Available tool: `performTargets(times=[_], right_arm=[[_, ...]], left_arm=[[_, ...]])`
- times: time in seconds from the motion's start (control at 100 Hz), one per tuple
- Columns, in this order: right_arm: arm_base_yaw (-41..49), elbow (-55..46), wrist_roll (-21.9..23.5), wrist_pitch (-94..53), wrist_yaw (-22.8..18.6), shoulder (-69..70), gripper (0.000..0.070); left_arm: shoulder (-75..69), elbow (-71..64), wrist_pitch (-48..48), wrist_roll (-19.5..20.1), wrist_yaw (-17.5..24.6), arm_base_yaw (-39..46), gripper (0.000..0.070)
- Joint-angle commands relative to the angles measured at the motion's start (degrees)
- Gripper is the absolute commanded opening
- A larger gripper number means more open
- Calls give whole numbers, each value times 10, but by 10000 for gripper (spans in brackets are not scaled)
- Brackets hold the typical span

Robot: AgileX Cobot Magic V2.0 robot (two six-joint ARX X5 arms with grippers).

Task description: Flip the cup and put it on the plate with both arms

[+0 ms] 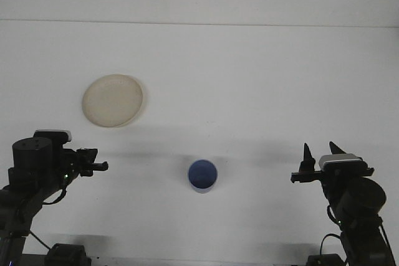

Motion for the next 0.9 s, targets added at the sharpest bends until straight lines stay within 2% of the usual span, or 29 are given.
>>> performTargets(times=[0.0,0.14,0.18,0.23,0.33,0.4,0.66,0.89], right_arm=[[1,3,-6,5,0,0,429],[1,3,-6,5,0,0,429],[1,3,-6,5,0,0,429],[1,3,-6,5,0,0,429],[1,3,-6,5,0,0,429],[1,3,-6,5,0,0,429],[1,3,-6,5,0,0,429],[1,3,-6,5,0,0,429]], left_arm=[[4,9,3,8,3,0,12],[3,9,5,8,3,0,18],[3,9,5,8,3,0,45],[3,9,5,8,3,0,138],[3,9,4,7,3,0,377],[3,9,4,7,3,0,467],[16,20,-13,8,3,-9,476],[78,81,-48,-6,3,-80,474]])
